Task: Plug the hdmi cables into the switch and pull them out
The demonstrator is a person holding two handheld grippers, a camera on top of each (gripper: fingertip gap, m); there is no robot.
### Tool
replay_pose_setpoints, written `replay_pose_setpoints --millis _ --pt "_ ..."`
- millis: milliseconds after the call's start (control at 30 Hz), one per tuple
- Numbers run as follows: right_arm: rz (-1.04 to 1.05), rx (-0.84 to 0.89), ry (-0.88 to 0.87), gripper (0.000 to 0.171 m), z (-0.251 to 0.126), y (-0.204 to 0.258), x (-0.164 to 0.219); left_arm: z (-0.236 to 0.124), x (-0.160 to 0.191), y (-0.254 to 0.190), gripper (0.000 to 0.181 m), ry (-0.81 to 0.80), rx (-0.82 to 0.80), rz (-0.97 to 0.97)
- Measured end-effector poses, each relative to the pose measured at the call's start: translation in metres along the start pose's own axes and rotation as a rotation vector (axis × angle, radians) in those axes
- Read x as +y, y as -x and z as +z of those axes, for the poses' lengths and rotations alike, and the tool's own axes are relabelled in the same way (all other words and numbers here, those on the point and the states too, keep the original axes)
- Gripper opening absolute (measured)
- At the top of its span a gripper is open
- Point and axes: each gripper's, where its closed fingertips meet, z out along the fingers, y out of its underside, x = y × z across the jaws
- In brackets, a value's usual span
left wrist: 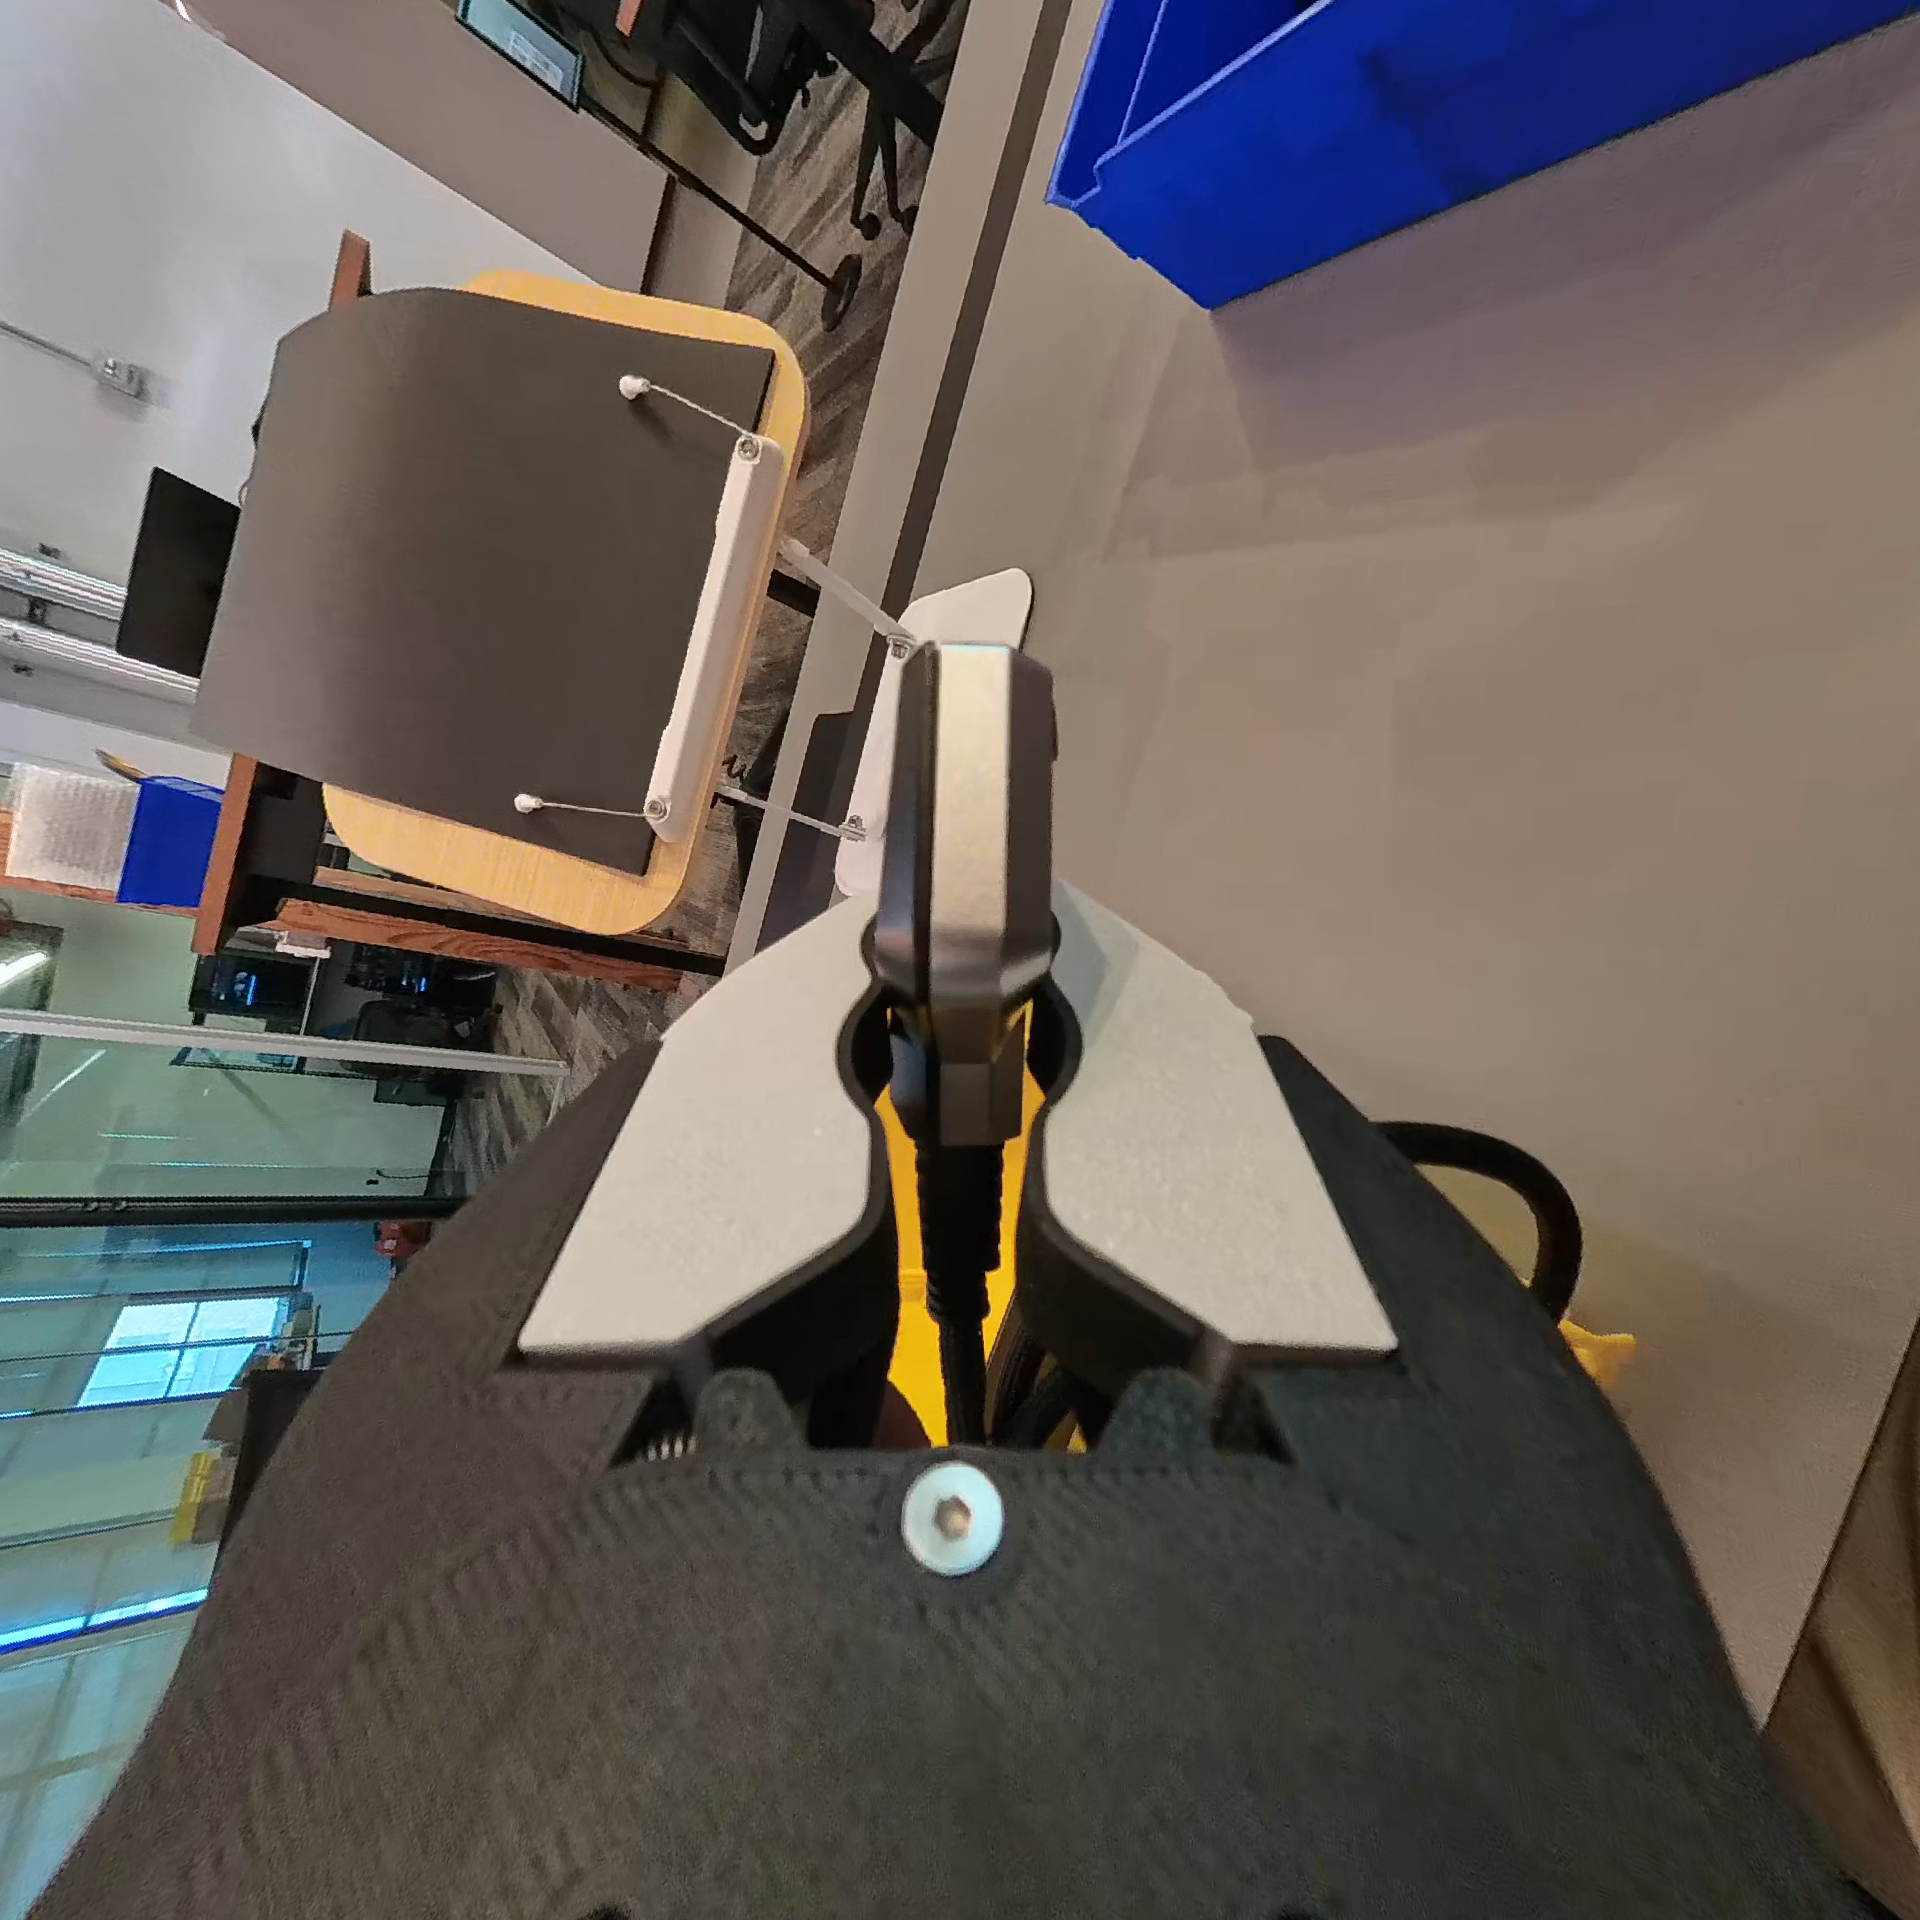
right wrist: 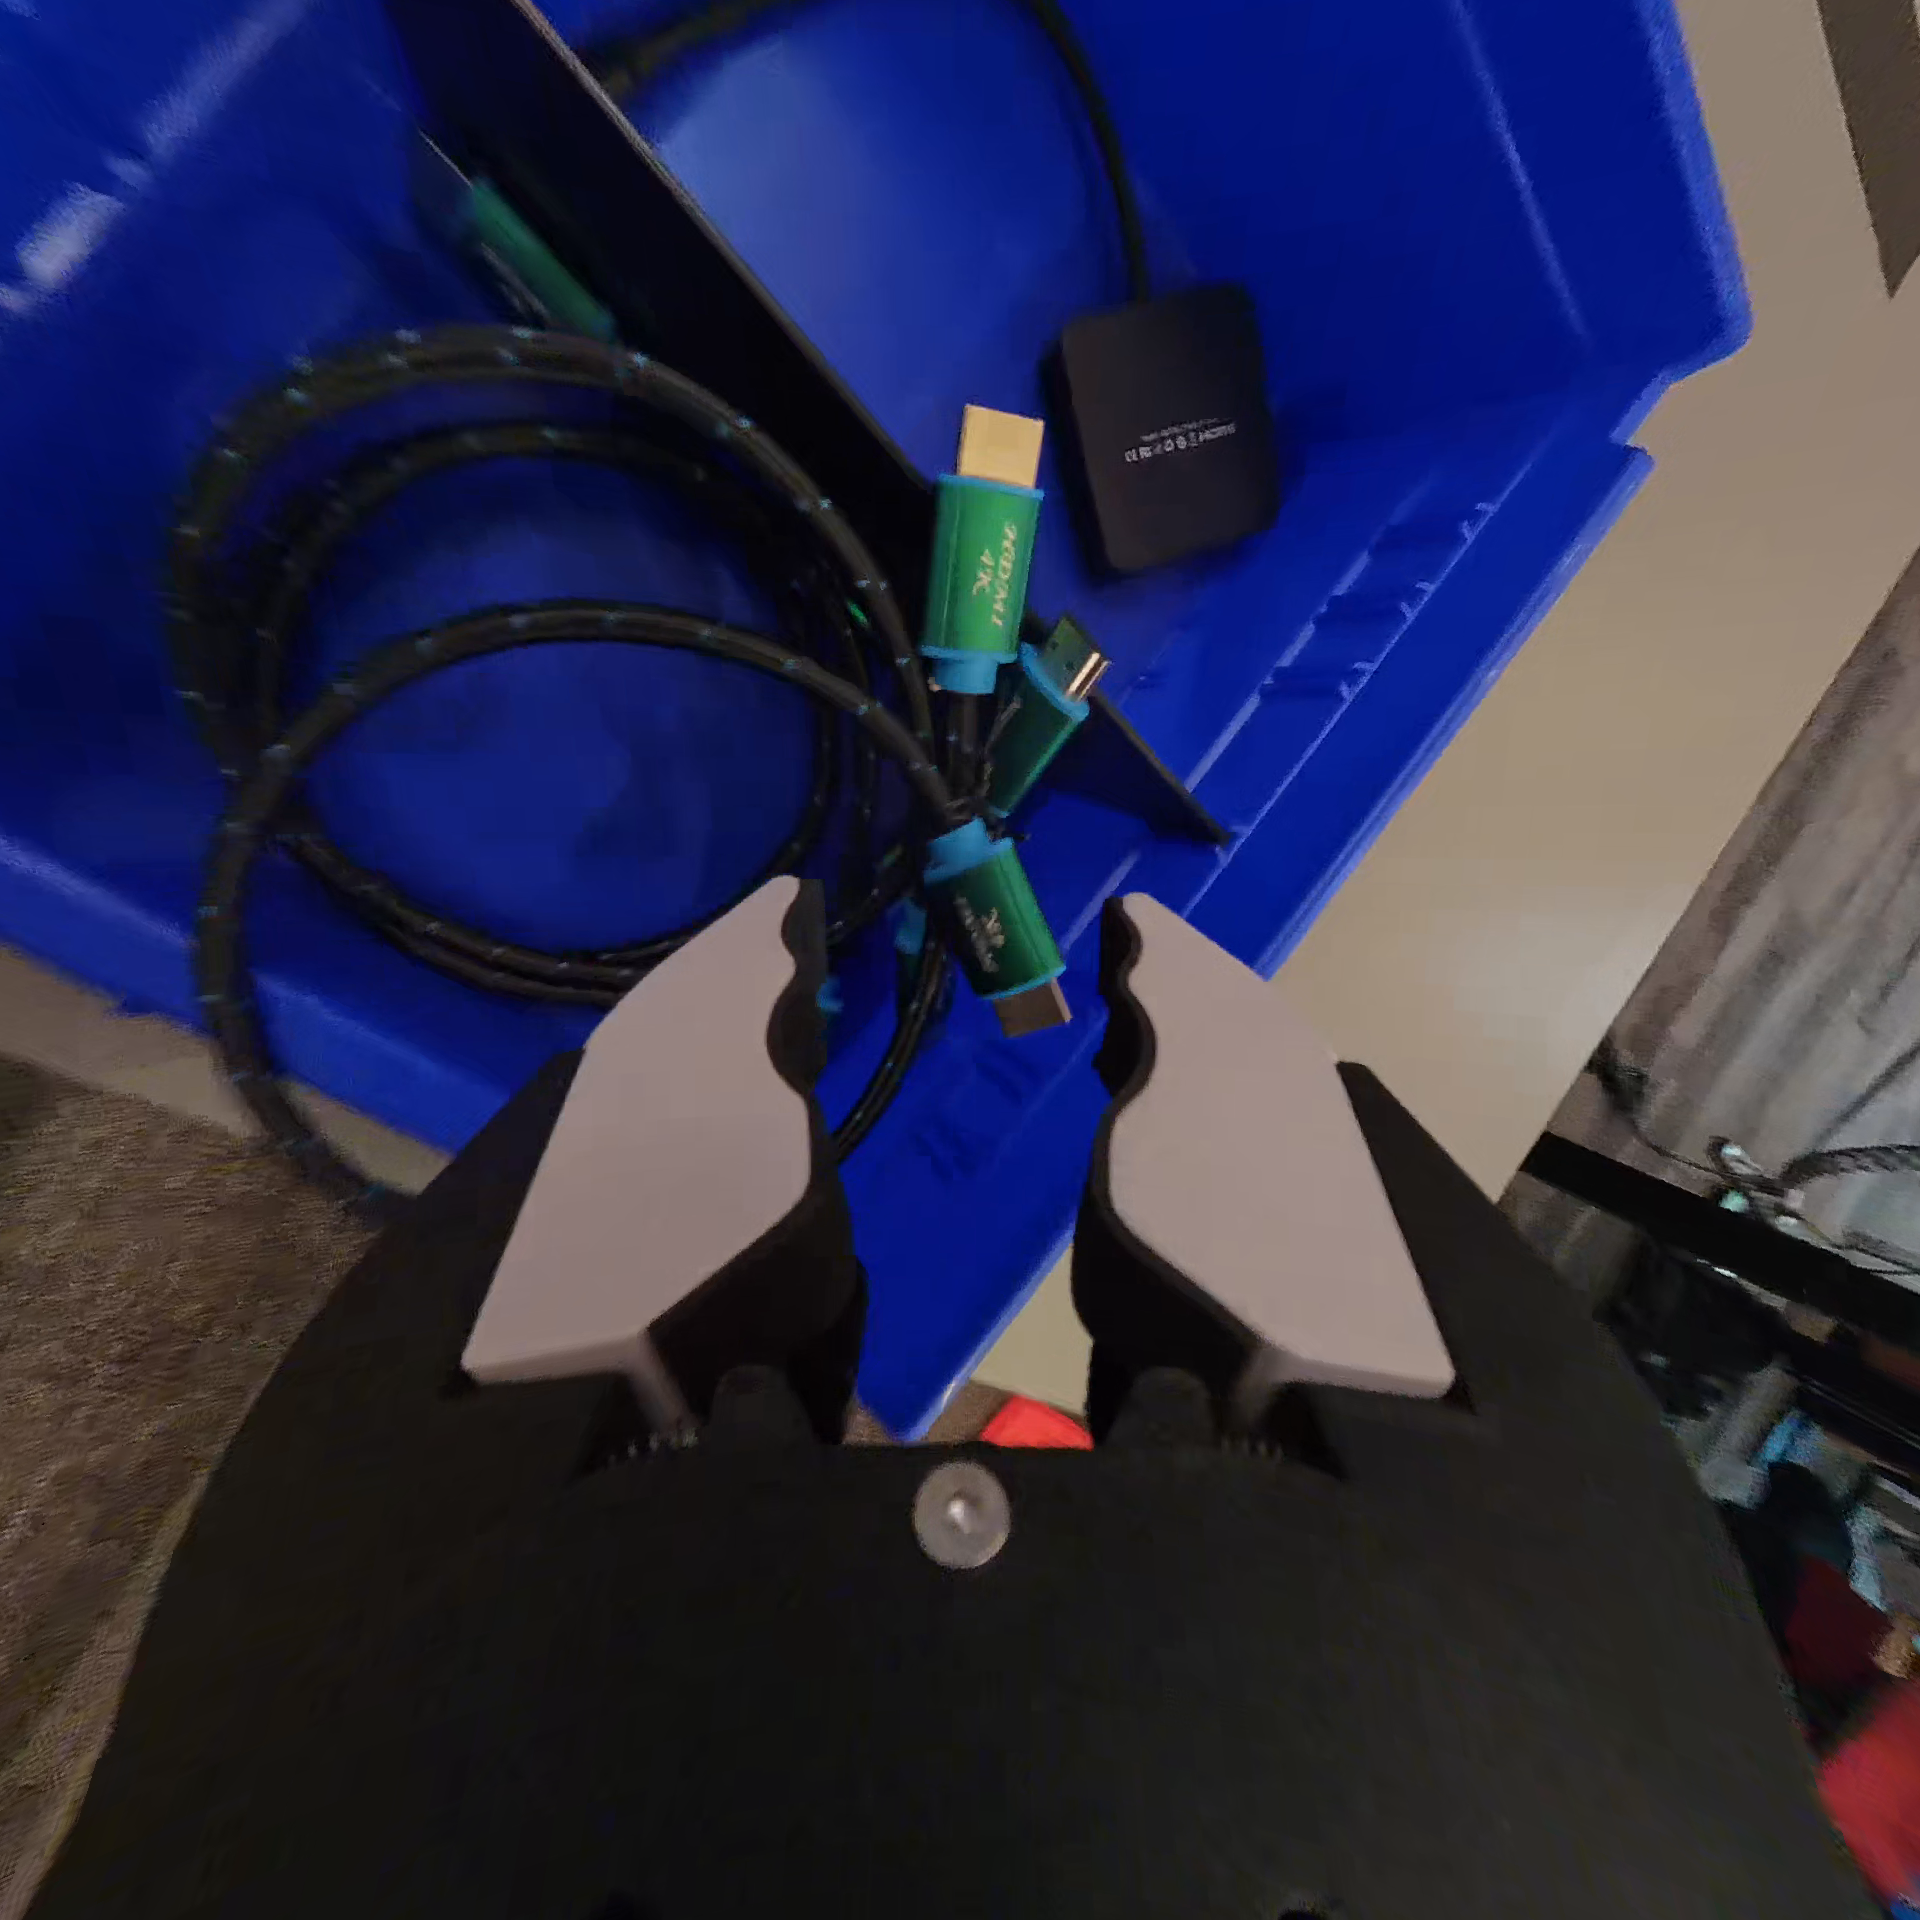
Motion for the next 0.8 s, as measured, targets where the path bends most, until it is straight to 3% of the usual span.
replay_pose_setpoints --millis 67,100,200,333,467,567,633,733,800 --pt "-0.048 0.028 0.052 0.044 0.019 -0.003 0.003 0.000 0.000 -0.001 0.021 0.005 -0.002 0.007" --pt "-0.082 0.040 0.096 0.033 0.028 -0.003 0.007 -0.001 0.000 -0.001 0.021 0.008 -0.003 0.011" --pt "-0.086 -0.001 0.101 0.027 0.042 0.002 0.003 -0.002 0.001 -0.002 0.021 0.012 -0.001 0.010" --pt "0.160 -0.068 -0.035 0.019 0.019 -0.010 -0.011 0.000 0.003 0.000 0.021 0.019 -0.003 0.002" --pt "0.345 0.042 -0.141 0.019 -0.005 -0.036 -0.015 0.004 0.005 -0.003 0.021 0.021 0.009 0.001" --pt "0.350 0.134 -0.112 0.019 0.007 -0.031 -0.012 0.006 0.007 -0.005 0.021 0.033 0.014 0.003" --pt "0.274 0.193 -0.053 0.023 0.022 -0.017 -0.009 0.004 0.008 -0.004 0.021 0.035 0.014 -0.001" --pt "0.235 0.127 0.001 0.056 0.032 0.008 -0.005 0.003 0.009 -0.002 0.021 0.033 0.010 -0.010" --pt "0.246 0.124 -0.056 0.057 0.020 0.005 -0.011 0.002 0.008 -0.001 0.021 0.029 0.007 -0.012"
